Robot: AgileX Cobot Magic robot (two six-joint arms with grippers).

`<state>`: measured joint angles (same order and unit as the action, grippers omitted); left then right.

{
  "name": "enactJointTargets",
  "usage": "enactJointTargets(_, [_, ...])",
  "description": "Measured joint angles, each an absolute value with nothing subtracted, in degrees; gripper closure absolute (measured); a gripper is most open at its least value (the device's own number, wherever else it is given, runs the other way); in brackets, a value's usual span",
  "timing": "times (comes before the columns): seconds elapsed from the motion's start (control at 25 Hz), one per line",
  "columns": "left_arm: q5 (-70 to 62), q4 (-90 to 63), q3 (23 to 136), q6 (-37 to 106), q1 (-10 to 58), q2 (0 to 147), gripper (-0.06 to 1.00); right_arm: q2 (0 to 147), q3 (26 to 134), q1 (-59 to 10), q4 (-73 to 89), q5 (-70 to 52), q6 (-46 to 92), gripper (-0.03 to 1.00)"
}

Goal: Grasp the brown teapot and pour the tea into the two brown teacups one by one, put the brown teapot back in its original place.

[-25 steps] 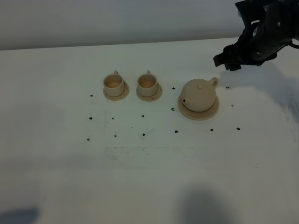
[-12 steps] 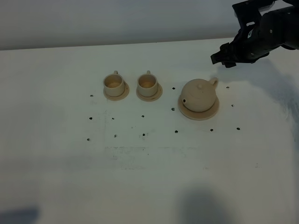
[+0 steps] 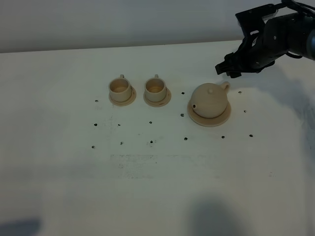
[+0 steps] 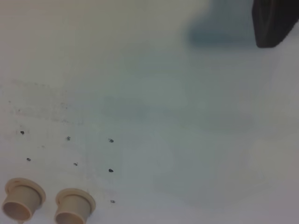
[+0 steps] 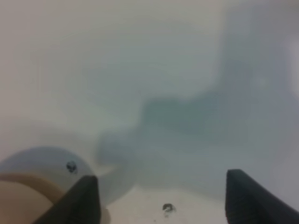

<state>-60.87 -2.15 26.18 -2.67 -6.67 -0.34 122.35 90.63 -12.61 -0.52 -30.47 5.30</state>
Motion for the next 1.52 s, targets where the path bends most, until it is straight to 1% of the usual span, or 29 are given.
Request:
enactJointTargets(0.88, [-60.87,-2.15,26.18,-2.67,-6.67,-0.34,0.63,124.09,90.69,-13.87,-1.74,-30.36,6.38,0.41])
enactJointTargets(1.52, [-60.87,-2.15,26.18,-2.67,-6.67,-0.34,0.63,124.09,91.14,-13.87,-2.36,-37.03,6.38,0.41])
